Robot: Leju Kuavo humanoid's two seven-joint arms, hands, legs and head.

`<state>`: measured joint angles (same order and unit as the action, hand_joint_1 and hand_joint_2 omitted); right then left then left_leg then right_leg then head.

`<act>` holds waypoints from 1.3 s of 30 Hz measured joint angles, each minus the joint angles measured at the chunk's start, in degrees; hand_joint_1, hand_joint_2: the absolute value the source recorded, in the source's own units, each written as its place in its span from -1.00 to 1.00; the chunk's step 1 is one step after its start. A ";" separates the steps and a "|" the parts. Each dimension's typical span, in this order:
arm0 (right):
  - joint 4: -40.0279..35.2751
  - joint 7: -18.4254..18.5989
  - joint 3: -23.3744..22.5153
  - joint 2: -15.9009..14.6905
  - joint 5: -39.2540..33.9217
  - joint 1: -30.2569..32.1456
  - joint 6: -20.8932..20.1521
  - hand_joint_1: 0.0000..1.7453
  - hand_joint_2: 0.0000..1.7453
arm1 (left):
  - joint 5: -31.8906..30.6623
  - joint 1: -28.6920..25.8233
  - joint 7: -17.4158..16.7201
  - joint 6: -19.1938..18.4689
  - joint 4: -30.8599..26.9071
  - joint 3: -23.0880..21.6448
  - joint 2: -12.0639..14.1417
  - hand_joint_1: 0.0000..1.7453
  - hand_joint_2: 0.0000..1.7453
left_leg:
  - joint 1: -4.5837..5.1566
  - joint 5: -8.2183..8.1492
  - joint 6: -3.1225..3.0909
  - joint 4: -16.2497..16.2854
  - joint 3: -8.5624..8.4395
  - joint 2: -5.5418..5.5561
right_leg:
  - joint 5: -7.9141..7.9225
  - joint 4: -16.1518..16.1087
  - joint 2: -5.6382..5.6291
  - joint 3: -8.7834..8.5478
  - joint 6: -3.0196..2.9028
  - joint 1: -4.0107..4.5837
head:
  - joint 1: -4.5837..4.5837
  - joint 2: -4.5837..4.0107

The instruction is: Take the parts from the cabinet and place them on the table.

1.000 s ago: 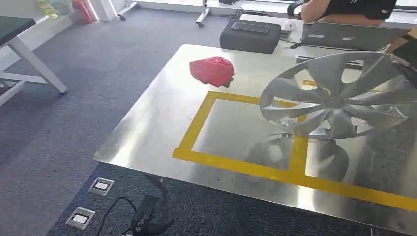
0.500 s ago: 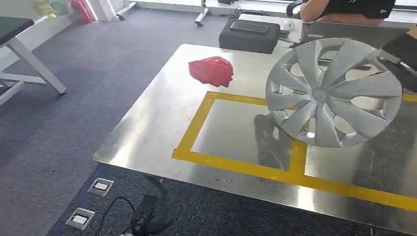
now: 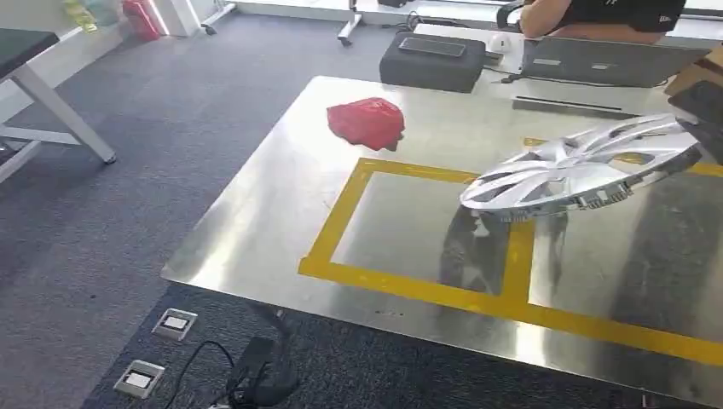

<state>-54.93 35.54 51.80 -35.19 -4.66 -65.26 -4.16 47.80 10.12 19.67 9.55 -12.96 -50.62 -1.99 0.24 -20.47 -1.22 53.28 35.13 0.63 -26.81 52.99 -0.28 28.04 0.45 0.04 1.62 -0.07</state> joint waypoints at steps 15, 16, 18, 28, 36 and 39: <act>1.11 1.62 -0.54 -6.18 11.84 1.98 8.30 -1.00 -1.00 | -0.22 -0.07 -0.31 0.31 0.00 -0.07 0.02 -1.00 1.00 | 0.01 0.00 -0.02 0.00 -0.01 0.03 | 0.01 -0.01 -0.01 -0.03 0.01 -0.01 | 0.00 0.00; 1.14 1.62 -1.16 -6.63 13.04 2.41 9.10 -1.00 -1.00 | -0.24 -0.08 -0.31 0.33 0.00 -0.07 0.02 -1.00 1.00 | 0.01 -0.01 -0.02 0.00 0.00 0.04 | 0.01 -0.01 0.00 -0.04 0.01 -0.01 | -0.02 0.00; 1.27 1.62 -2.96 -7.45 15.44 3.54 10.32 -1.00 -1.00 | -0.33 -0.09 -0.31 0.42 0.00 -0.07 0.02 -1.00 1.00 | 0.02 -0.02 -0.02 0.00 -0.01 0.01 | 0.01 -0.01 0.00 -0.04 0.01 -0.02 | -0.02 0.00; 0.83 1.62 -13.60 -9.40 22.79 10.17 8.74 -1.00 -1.00 | -0.48 -0.10 -0.31 0.79 0.00 -0.07 0.00 -1.00 1.00 | 0.07 -0.03 -0.06 -0.02 0.00 0.02 | 0.02 -0.02 0.00 -0.06 0.03 -0.01 | -0.02 0.00; -7.67 0.53 -22.23 -8.72 25.58 15.65 10.27 -1.00 -1.00 | 0.07 -0.07 -0.22 1.20 0.00 -0.15 0.00 -1.00 1.00 | 0.15 -0.03 -0.06 -0.09 0.01 0.12 | 0.01 -0.01 0.08 -0.12 0.04 0.14 | -0.02 0.00; -10.82 -0.13 -23.74 -8.11 24.14 16.51 11.61 -1.00 -1.00 | 0.20 -0.07 -0.09 1.33 0.00 -0.15 0.00 -1.00 1.00 | 0.12 -0.03 -0.06 -0.09 0.01 0.14 | -0.03 -0.01 0.10 -0.11 0.06 0.13 | 0.00 0.00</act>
<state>-65.74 35.41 28.07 -43.30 19.47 -48.74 7.45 48.00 10.05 19.58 10.88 -12.96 -50.78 -1.99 0.36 -20.50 -1.28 53.19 35.13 0.77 -26.84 52.98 -0.18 27.94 0.51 0.17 1.62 -0.07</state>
